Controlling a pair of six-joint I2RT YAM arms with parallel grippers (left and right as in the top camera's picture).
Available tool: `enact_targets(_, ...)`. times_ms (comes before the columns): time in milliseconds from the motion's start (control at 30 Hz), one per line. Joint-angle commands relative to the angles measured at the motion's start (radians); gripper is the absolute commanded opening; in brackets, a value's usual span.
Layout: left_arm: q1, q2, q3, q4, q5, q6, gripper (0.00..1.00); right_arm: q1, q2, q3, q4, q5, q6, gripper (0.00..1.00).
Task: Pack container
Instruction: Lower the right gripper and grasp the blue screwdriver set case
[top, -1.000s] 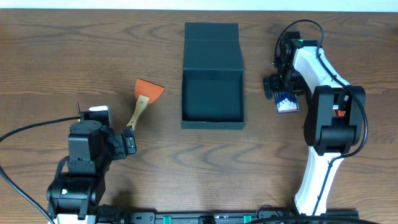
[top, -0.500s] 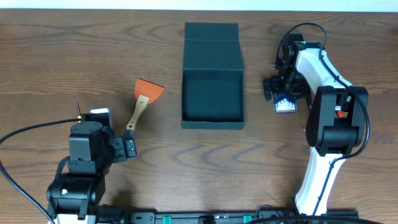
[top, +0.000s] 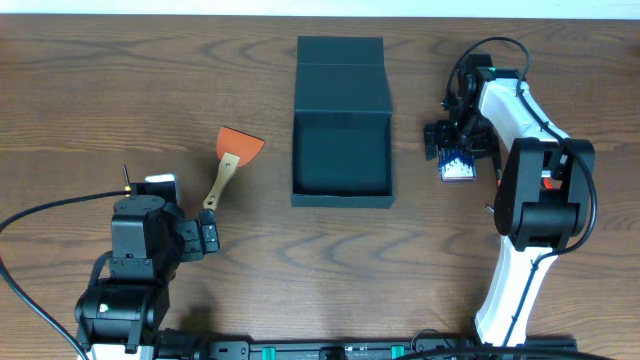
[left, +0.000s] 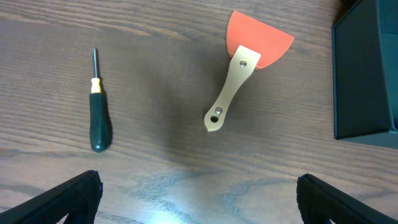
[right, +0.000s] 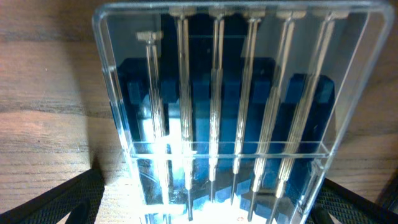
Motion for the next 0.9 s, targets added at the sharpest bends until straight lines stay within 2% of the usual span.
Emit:
enact_targets(0,-0.002,-0.002,0.023,-0.003,-0.004,-0.005,0.98,-0.011,0.064,-0.04,0.027,0.042,0.029,0.99)
enact_targets(200,-0.002,-0.002,0.023,-0.003,-0.004,-0.005,0.98,-0.011,0.064,-0.04,0.028,0.041,0.029,0.98)
enact_targets(367,-0.002,-0.002,0.023,-0.003,-0.004,-0.005,0.99,-0.011,0.064,-0.04,0.027,0.041,0.029,0.83)
enact_targets(667,-0.002,-0.002,0.023,-0.003,-0.004,-0.005,0.98,-0.011,0.064,-0.04,0.027,0.041,0.029,0.69)
enact_targets(867,-0.002,-0.002,0.023,-0.003,-0.004,-0.005,0.98,-0.01,0.064,-0.04,0.024,0.04,0.029,0.64)
